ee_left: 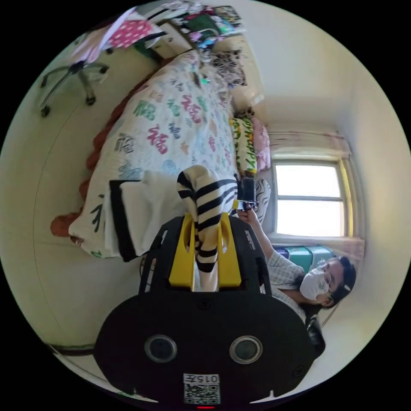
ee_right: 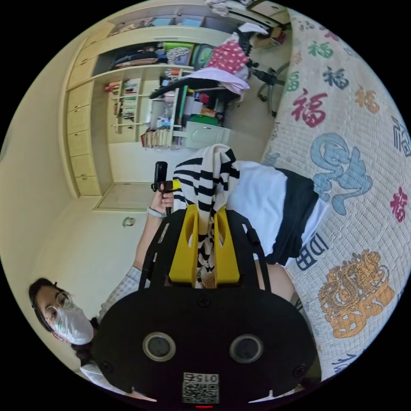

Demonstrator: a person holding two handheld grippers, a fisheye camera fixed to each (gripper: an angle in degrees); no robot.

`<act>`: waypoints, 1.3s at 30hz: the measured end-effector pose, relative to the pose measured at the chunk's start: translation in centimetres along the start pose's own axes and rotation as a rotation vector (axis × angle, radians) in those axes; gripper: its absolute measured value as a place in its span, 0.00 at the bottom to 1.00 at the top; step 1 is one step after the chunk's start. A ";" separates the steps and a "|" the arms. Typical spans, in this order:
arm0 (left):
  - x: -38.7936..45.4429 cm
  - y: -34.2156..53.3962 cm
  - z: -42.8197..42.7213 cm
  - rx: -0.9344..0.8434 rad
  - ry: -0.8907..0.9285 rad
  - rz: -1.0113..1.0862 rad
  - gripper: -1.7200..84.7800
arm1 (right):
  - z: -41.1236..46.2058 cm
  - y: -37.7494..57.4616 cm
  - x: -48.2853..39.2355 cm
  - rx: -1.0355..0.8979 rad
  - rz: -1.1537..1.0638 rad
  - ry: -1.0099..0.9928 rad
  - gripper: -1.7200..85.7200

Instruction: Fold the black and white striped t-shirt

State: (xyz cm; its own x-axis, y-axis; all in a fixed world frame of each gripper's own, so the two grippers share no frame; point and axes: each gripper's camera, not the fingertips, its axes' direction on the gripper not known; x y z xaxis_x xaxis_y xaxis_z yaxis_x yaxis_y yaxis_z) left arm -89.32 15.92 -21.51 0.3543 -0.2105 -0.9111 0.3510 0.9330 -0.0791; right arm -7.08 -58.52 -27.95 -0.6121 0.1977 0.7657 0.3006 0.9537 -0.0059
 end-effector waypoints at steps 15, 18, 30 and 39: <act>-6.1 7.9 3.8 0.184 0.052 0.125 0.11 | 6.2 3.8 -4.5 0.062 0.017 0.006 0.10; -5.8 11.2 4.5 0.257 -0.077 0.102 0.10 | 5.8 5.8 -6.5 0.090 0.006 0.039 0.09; 14.1 25.8 37.5 0.748 -0.923 0.999 0.03 | -2.1 29.6 -22.8 0.446 -0.237 1.060 0.01; 20.6 21.6 82.3 0.276 -0.249 1.187 0.04 | -11.0 54.2 -25.6 0.790 0.154 1.490 0.01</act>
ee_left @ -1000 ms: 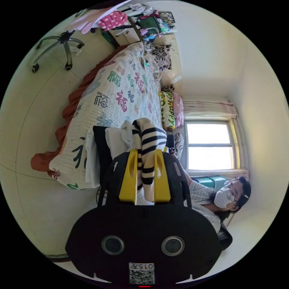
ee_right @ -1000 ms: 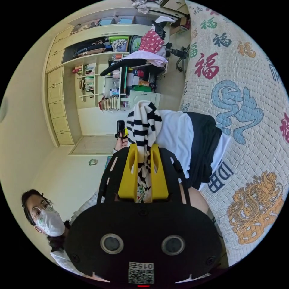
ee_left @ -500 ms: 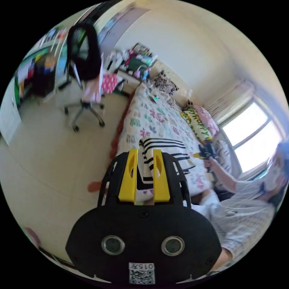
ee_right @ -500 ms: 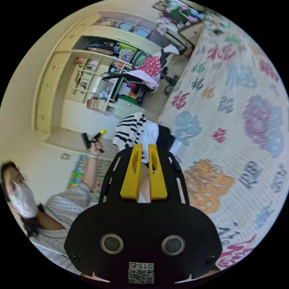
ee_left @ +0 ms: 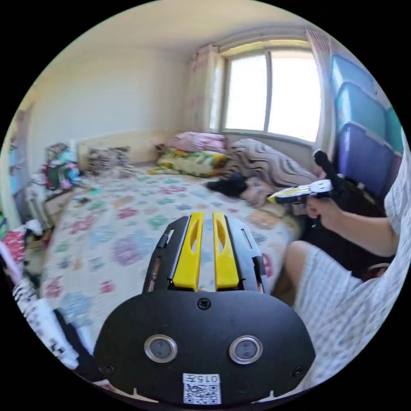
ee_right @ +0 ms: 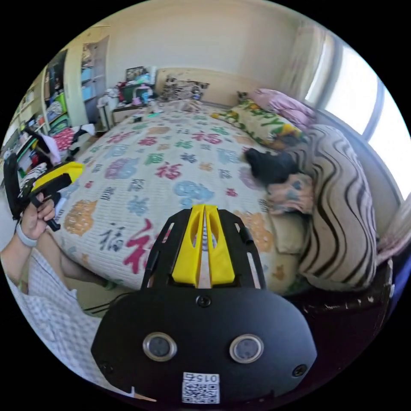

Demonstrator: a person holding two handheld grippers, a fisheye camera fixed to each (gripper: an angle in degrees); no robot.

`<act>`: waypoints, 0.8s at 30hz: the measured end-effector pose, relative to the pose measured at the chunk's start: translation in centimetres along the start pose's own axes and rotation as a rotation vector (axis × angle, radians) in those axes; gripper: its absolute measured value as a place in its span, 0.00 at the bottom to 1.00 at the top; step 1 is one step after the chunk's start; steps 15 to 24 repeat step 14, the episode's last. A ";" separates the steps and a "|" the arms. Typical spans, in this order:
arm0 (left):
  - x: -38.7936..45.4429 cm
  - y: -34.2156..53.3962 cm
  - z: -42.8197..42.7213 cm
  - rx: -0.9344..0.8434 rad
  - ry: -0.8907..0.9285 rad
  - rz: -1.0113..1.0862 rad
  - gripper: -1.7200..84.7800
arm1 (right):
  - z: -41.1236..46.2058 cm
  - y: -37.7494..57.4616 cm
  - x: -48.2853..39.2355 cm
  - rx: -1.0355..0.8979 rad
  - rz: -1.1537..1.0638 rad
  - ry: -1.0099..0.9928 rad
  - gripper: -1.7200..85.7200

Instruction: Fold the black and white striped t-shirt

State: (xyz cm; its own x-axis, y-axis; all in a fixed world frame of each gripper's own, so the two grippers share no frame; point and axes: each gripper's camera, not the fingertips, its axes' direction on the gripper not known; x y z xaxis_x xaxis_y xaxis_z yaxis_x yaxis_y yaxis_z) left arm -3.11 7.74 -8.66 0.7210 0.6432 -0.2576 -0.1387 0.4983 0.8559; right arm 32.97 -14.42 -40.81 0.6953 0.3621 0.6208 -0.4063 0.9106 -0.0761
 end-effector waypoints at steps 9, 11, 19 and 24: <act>7.8 1.1 41.2 -0.433 0.571 -0.393 0.13 | -3.7 6.7 18.3 -0.173 0.203 0.075 0.10; 8.4 2.4 47.6 -0.481 0.604 -0.490 0.14 | -4.9 7.9 20.4 -0.171 0.227 0.048 0.11; 7.9 5.5 56.3 -0.502 0.613 -0.704 0.17 | -7.4 9.8 22.8 -0.147 0.261 0.045 0.10; 7.9 5.5 56.3 -0.502 0.613 -0.704 0.17 | -7.4 9.8 22.8 -0.147 0.261 0.045 0.10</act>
